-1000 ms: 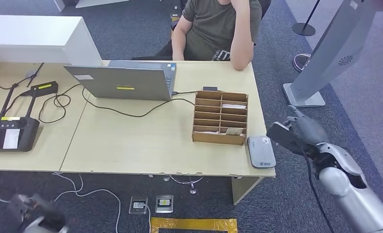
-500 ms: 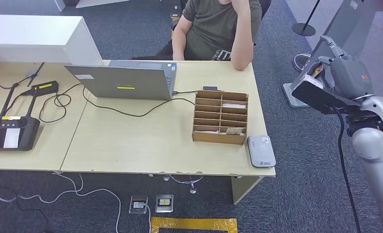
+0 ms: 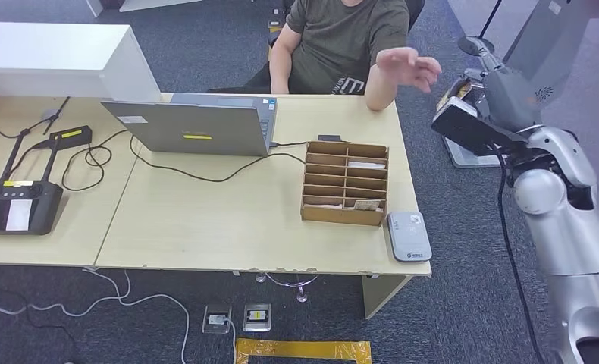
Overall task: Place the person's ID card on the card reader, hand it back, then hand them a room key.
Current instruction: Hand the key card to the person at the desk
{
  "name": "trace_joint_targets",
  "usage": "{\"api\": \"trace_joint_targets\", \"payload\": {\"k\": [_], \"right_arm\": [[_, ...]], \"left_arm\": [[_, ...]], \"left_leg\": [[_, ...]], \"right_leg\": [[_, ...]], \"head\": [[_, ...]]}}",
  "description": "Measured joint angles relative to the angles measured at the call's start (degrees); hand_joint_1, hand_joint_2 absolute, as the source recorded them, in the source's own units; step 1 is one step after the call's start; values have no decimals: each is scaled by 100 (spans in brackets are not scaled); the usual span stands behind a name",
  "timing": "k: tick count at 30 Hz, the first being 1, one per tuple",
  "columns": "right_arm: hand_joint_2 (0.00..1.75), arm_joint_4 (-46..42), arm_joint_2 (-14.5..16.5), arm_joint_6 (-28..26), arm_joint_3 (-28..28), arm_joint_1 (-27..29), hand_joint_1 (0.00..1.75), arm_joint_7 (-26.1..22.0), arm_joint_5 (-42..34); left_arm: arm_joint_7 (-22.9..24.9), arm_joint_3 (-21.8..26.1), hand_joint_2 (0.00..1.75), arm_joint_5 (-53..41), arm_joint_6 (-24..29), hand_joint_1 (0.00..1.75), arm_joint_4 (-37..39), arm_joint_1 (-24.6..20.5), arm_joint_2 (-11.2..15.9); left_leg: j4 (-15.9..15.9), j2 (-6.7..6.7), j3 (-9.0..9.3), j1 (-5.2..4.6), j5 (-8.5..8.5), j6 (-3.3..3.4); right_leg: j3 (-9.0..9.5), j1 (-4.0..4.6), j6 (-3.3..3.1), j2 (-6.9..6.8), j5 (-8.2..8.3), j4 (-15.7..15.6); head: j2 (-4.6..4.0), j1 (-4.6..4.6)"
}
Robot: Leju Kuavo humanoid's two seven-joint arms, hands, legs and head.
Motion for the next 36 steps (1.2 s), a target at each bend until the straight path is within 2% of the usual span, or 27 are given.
{"api": "trace_joint_targets", "payload": {"k": [8,12,30,31,34,35,36], "right_arm": [[175,1087,641,-347,266,-468,175,-336,51],[175,1500,823,-415,367,-593,175,-388,54],[175,1981,905,-458,517,-629,175,-401,51],[175,2036,912,-481,533,-629,131,-403,61],[44,2200,943,-714,592,-630,0,-416,97],[0,2233,950,-789,603,-630,0,-424,95],[0,2257,952,-828,607,-630,0,-433,83]], "left_arm": [[61,-3,0,0,13,0,24,-2,-4],[79,-4,0,0,-1,0,42,1,-2],[162,-5,0,0,10,0,86,57,0],[187,-5,0,0,21,0,95,70,-1],[261,-7,0,0,58,0,108,89,-2],[268,-7,0,0,62,0,109,88,-2],[268,-7,0,0,63,0,109,87,-2]], "left_leg": [[1,-3,0,2,1,-2],[1,-7,-2,2,1,-2],[2,-5,-1,2,1,-2],[2,-5,-1,2,1,-2],[2,-4,1,2,1,-2],[2,-4,1,2,1,-2],[2,-4,1,2,1,-2]], "right_leg": [[-3,2,-1,-1,0,1],[-3,3,-1,-6,0,0],[-3,2,-1,-3,0,-2],[-3,2,-1,-3,0,-2],[-3,2,-1,-2,0,-2],[-3,2,-1,-2,0,-2],[-2,2,-1,-2,0,-2]], "head": [[0,-1],[0,-1],[0,1],[0,1],[0,1],[0,1],[0,1]]}}
